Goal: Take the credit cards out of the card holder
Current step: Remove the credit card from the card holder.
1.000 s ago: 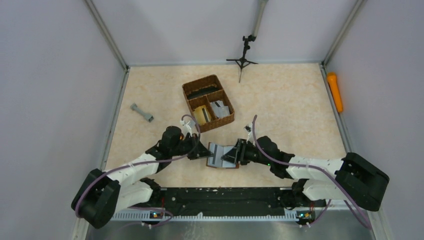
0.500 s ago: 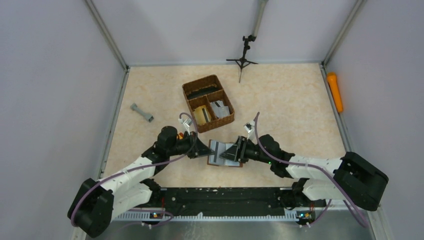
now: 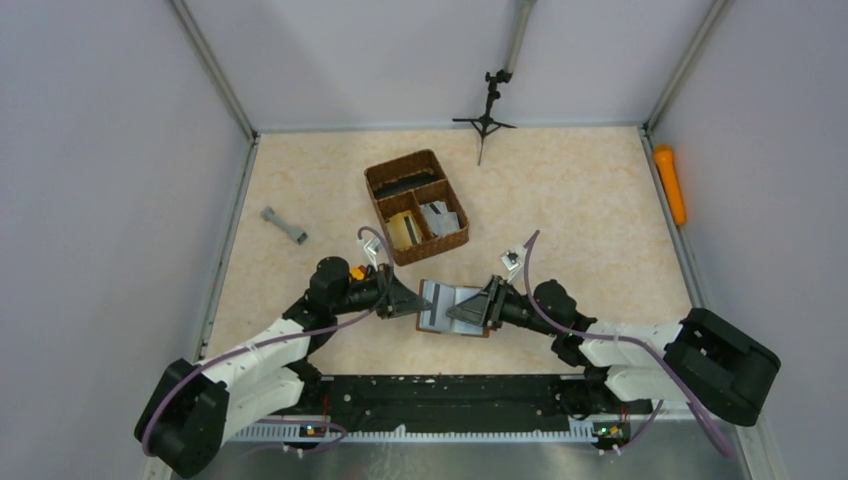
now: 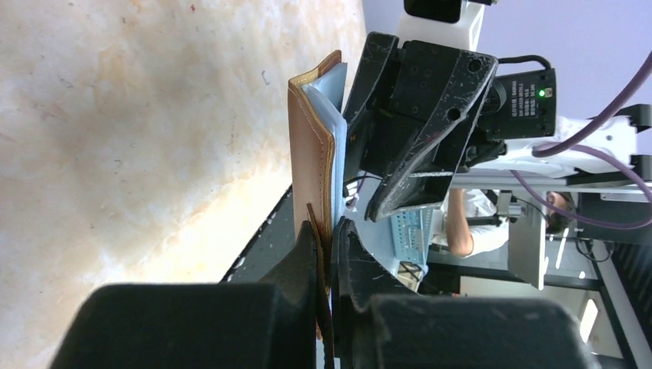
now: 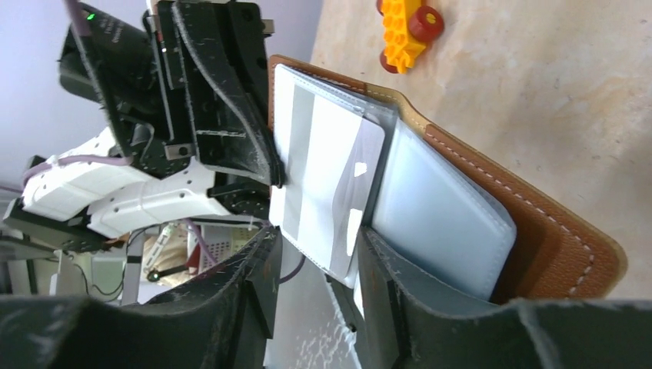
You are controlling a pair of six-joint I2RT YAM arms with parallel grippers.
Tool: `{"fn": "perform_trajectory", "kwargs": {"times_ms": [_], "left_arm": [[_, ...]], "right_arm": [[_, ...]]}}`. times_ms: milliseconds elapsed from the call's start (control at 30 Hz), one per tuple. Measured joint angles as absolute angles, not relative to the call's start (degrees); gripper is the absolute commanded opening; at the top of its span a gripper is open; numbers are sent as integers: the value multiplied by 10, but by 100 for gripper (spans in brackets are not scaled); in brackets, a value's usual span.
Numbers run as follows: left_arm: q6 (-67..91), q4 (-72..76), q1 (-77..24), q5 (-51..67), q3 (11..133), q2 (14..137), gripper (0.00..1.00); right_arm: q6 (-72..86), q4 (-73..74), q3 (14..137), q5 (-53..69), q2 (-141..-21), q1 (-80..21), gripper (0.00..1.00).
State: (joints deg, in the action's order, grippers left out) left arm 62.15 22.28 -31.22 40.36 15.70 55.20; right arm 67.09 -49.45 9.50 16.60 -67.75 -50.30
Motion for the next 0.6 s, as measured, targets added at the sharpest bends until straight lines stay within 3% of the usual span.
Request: {"fn": "perform_trajectory", "kwargs": {"times_ms": [300,433,600], "left_arm": [[653,264,-312,409,147,542,0],[663,271,-312,409,144,539,0],[677,285,-312,409,138,539,0]], "right_arm": [[683,-515,89,163,-652,-501,54],[686,-516,89,163,-646,-501,70],[687,-518,91,162,-637,-501,66]]}}
